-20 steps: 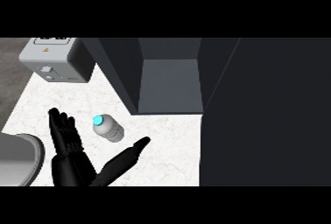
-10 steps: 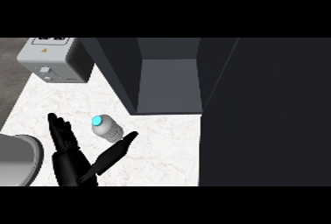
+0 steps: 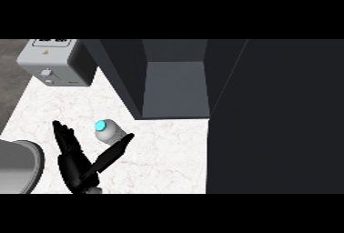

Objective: Pick up the bottled water, place it into the cabinet and close the cabinet

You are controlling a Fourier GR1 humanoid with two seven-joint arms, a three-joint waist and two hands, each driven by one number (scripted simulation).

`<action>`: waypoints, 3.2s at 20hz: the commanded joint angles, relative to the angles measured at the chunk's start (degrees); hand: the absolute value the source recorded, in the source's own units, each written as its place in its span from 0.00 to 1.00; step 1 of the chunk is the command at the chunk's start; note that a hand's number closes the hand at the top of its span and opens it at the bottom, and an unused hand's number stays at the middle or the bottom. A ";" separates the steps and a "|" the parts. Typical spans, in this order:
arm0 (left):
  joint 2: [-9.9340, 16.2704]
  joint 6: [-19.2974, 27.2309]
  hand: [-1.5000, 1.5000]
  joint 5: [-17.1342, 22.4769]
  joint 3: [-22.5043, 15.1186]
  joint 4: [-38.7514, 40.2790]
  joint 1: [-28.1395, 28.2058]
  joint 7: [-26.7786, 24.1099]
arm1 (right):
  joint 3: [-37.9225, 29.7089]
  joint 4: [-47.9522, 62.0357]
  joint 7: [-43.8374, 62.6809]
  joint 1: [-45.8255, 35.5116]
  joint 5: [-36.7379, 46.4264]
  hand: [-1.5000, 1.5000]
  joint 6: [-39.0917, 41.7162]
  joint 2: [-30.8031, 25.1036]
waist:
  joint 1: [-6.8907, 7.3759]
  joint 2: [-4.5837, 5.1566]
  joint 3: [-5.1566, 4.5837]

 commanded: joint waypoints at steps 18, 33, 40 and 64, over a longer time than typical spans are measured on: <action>-0.72 -29.87 0.00 35.34 11.54 44.66 -12.74 -43.36 | 0.64 -8.44 -2.50 8.47 -1.54 0.00 2.73 -2.08 | -0.50 0.25 0.04; -0.72 -43.02 1.00 46.36 17.31 63.49 -23.52 -56.16 | 0.85 -7.08 -2.13 8.64 -1.43 0.00 2.62 -2.20 | 0.05 0.34 0.09; 0.85 -51.00 1.00 40.13 10.53 64.80 -21.71 -55.54 | -1.20 -2.81 -7.57 10.43 -1.17 0.00 4.48 -2.32 | -0.41 0.19 0.13; -0.65 -39.32 1.00 25.79 -8.25 29.35 -21.59 -24.04 | 0.13 -4.51 -4.35 10.17 -2.07 0.00 3.46 -0.85 | 0.96 -0.13 0.26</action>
